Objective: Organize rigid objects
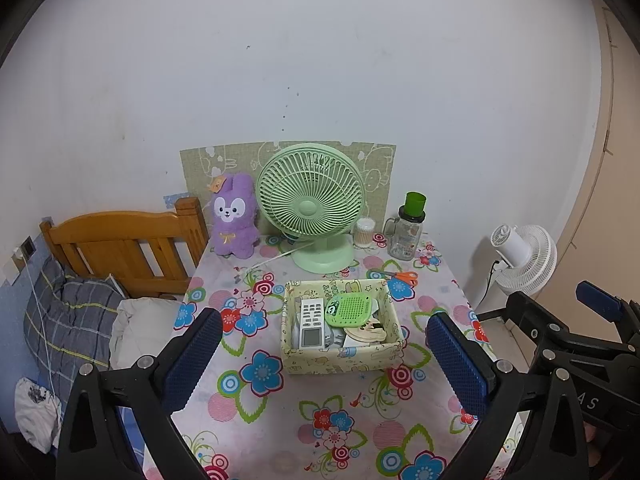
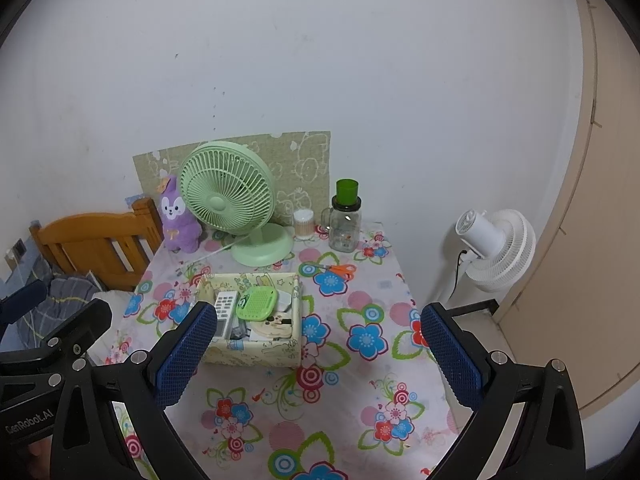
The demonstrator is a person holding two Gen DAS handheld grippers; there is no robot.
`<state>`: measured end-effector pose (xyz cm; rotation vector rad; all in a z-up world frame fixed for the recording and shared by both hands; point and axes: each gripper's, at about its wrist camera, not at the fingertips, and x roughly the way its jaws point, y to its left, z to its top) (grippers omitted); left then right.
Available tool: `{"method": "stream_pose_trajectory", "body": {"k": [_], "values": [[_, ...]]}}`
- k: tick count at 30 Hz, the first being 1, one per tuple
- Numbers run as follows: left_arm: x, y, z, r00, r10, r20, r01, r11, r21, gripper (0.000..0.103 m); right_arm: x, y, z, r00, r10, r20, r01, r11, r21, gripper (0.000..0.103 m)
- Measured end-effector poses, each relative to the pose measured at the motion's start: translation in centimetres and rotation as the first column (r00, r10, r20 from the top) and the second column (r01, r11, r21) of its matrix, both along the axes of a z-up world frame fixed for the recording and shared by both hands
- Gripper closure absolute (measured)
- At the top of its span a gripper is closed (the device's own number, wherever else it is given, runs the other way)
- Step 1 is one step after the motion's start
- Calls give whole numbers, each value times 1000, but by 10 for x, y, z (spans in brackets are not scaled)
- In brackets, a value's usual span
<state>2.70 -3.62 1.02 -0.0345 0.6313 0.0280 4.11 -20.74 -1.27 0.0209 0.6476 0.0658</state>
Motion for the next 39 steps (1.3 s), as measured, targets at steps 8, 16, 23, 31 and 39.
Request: {"method": "stream_pose_trajectory", "body": {"k": [8,16,23,31,39], "values": [[0,-2,1,1000,10,2,-10,1000,7,0,0,-1,-1,1000,-4,-3,4,1000,-3,0],[1,-2,0,1000,4,-3,-4,1000,-3,0,0,-3,-3,1000,-10,-1,10,1000,-9,0],[2,-2,0,1000,3,0,-3,1000,-2,0,1,-3,-2,1000,-13,3,13,1000,-9,0],[4,-2,-1,1000,3,-5,-3,1000,-2,0,2,-4,-2,1000,-17,1,17,1000,-11,0],[6,-3,-3,1000,3,-6,-3,1000,-2,0,5,-4,-3,1000,-23,-5,23,1000,-16,0]]}}
